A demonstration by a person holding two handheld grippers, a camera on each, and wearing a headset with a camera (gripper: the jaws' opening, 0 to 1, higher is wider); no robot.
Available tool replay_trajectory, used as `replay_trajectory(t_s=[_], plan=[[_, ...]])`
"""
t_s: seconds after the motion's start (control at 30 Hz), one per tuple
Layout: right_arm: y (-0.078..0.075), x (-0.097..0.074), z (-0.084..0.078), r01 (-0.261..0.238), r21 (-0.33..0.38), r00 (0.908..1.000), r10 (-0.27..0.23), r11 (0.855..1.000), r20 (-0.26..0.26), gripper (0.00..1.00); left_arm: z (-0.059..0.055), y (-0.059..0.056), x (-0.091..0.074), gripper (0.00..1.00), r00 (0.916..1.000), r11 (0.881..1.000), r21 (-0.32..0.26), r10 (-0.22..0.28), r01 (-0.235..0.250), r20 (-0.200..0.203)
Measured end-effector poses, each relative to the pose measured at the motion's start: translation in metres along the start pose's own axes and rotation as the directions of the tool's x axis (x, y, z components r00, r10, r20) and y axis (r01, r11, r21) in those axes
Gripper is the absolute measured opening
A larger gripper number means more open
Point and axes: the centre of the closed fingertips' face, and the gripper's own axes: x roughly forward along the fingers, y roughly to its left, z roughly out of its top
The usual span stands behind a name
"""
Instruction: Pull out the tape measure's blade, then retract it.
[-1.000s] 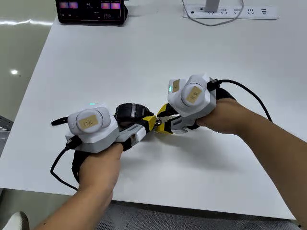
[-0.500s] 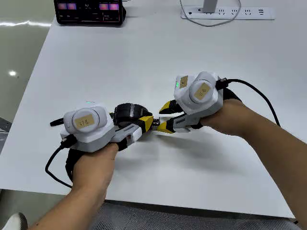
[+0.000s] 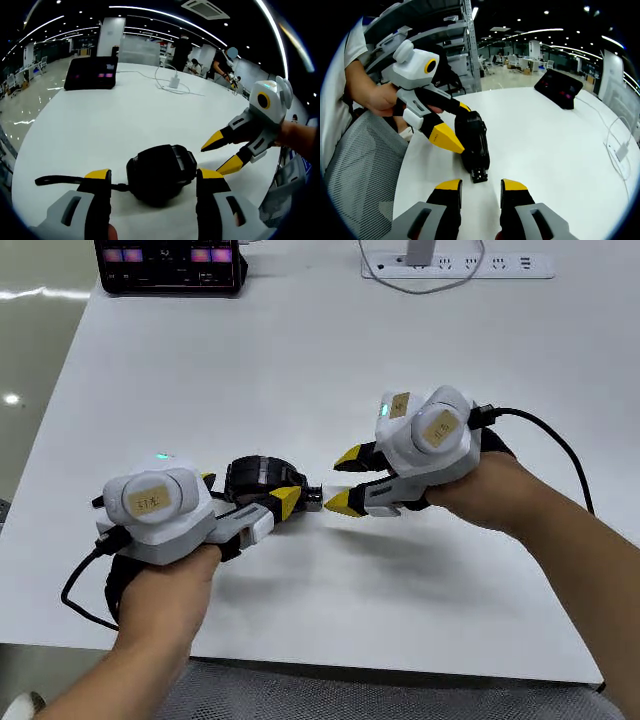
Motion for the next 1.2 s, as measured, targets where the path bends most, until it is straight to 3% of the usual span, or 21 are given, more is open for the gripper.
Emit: replay_trajectory(t_s=[0.3, 0.7, 0.9, 0.97, 1.2], plan=[[-0.001, -0.026, -0.009, 0.047, 0.041, 0.9988, -0.048, 0.998, 0.014, 0.37, -0.002, 0.005, -0.008, 0.71, 0.999, 0.997, 0.056, -0.043, 0.043, -0.007], [0.002, -0.051, -0.022, 0.101, 0.087, 0.9943, -0.103, 0.991, 0.026, 0.51, -0.006, -0.002, -0.016, 0.79, 0.9932, 0.983, 0.142, -0.113, 0.116, -0.028], [0.003, -0.065, -0.03, 0.13, 0.099, 0.9906, -0.134, 0.987, 0.028, 0.58, -0.008, -0.006, -0.021, 0.81, 0.9888, 0.968, 0.2, -0.142, 0.148, -0.047], [0.004, -0.07, -0.033, 0.139, 0.101, 0.9895, -0.142, 0.985, 0.023, 0.59, -0.006, -0.003, -0.024, 0.83, 0.9905, 0.96, 0.246, -0.131, 0.137, -0.04], [0.008, -0.084, -0.04, 0.152, 0.132, 0.9868, -0.158, 0.979, 0.035, 0.63, -0.008, -0.001, -0.031, 0.88, 0.9869, 0.947, 0.279, -0.149, 0.161, -0.063]])
